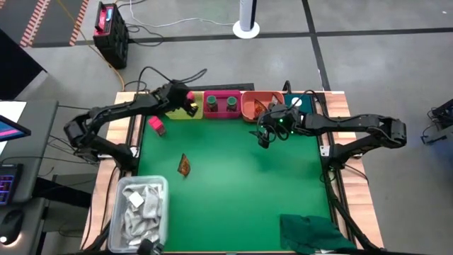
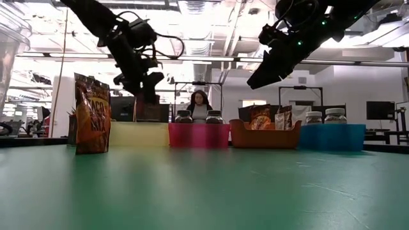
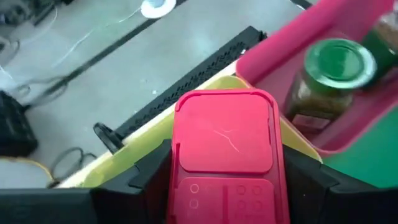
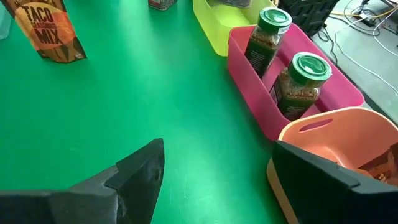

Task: Sort spices by type
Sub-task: Put the right red seasoning can into the yellow bin

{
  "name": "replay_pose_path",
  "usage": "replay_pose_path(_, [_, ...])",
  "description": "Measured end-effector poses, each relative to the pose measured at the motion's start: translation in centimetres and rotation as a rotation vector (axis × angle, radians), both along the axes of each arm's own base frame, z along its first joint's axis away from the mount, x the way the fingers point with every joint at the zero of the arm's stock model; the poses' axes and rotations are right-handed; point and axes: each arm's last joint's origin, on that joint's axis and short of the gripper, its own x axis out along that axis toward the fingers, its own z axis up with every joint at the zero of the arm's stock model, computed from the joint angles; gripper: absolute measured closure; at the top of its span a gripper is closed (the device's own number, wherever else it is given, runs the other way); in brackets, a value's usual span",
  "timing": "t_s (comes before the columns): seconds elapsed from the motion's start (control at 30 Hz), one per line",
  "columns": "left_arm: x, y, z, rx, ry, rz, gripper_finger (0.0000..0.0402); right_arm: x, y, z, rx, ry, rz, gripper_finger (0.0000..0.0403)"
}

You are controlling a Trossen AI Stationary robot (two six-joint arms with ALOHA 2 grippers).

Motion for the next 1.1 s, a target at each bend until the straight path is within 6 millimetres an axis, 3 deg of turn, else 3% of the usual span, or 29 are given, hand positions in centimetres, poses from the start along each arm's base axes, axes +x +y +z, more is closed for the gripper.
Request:
replay_pose_path(0.23, [0.0, 0.4, 0.2, -0.037, -0.121, -0.007, 0.0186, 0.2, 0.7, 0.0, -0.010, 0.004, 0.033, 0.0078])
replay_pose_path(0.43, [0.1, 0.5, 0.3, -0.040, -0.192, 0.100, 0.0185, 0.5, 0.7, 0.4, -0.030, -0.041, 0.041, 0.0078])
replay_pose_path(0.73, [1.7, -1.8, 0.3, 0.011, -0.231, 0.216, 0.0185, 0.7, 1.0, 0.7, -0.038, -0.075, 0.066, 0.0078])
replay_pose_path(0.9, [3.4, -3.2, -0.8, 0.099, -0.199, 0.297, 0.0185, 0.9, 1.6, 0.7, -0.036, -0.077, 0.102, 0.0078])
replay_pose_path(1.1, [4.5, -1.9, -3.0, 0.082, -0.226, 0.381, 0.0185, 1.2, 3.0, 0.9, -0.047, -0.098, 0.165, 0.0078])
